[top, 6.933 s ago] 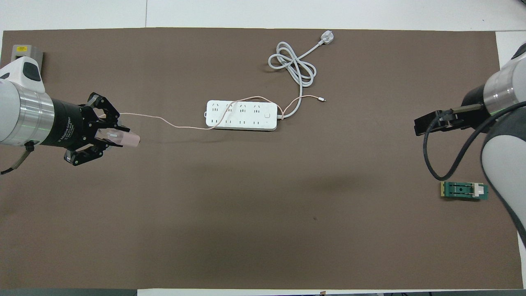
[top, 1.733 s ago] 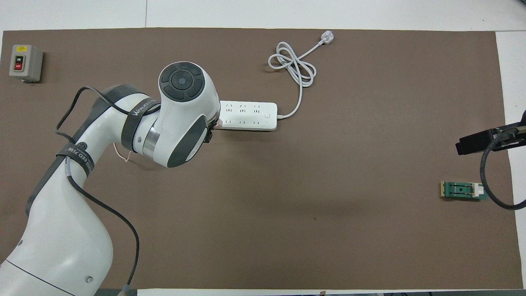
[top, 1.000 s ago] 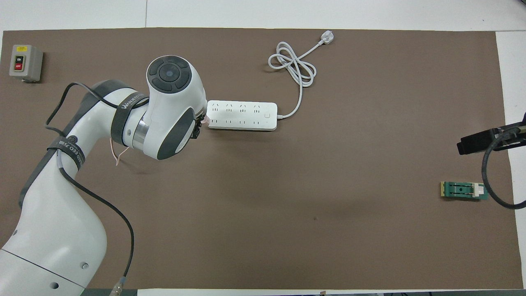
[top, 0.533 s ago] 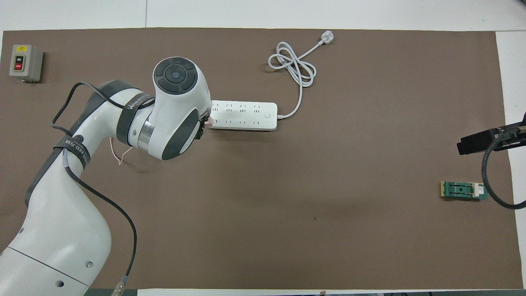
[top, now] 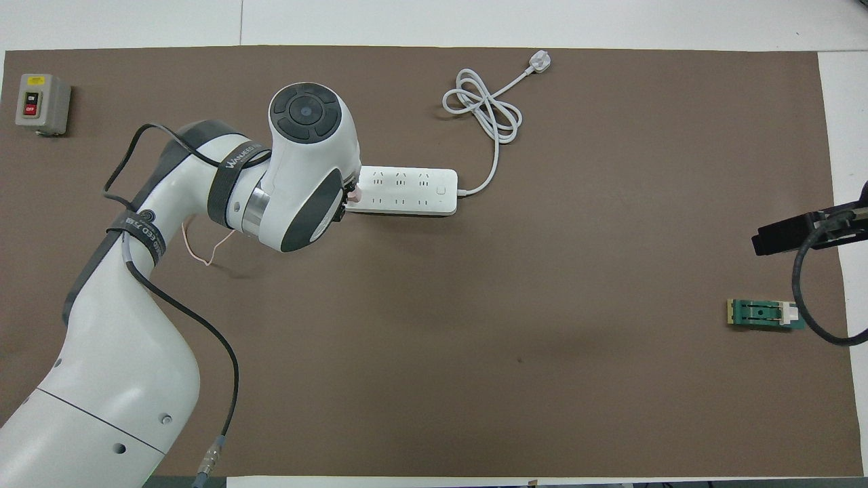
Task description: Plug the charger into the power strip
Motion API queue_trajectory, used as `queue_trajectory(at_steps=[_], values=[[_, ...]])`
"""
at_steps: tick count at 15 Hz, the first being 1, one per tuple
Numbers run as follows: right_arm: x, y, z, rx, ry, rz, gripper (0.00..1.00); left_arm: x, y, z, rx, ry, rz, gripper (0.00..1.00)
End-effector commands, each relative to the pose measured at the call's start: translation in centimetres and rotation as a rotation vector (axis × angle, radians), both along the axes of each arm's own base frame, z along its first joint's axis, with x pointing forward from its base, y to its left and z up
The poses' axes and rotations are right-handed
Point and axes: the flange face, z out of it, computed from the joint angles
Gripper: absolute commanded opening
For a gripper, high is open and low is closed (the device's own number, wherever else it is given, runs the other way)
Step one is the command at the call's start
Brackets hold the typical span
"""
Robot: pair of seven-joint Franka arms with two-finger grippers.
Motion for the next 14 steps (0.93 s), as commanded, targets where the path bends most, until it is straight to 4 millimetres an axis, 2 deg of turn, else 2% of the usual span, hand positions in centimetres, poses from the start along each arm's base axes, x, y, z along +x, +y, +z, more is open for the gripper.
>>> queue_trajectory(at_steps=[1, 7, 14], values=[[-0.5, 0.0, 0.1, -0.010, -0.010, 0.012, 1.00, -0.3, -1.4, 0.3, 0.008, 0.007, -0.018, 0.00], [-0.5, -0.1, 0.1, -0.010, -0.010, 0.012, 1.00, -0.6, -1.5, -0.3, 0.011, 0.012, -0.016, 0.00], [-0.5, -0.1, 0.1, -0.010, -0.010, 0.014, 1.00, -0.5, -0.4, -0.9, 0.024, 0.021, -0.012, 0.00]])
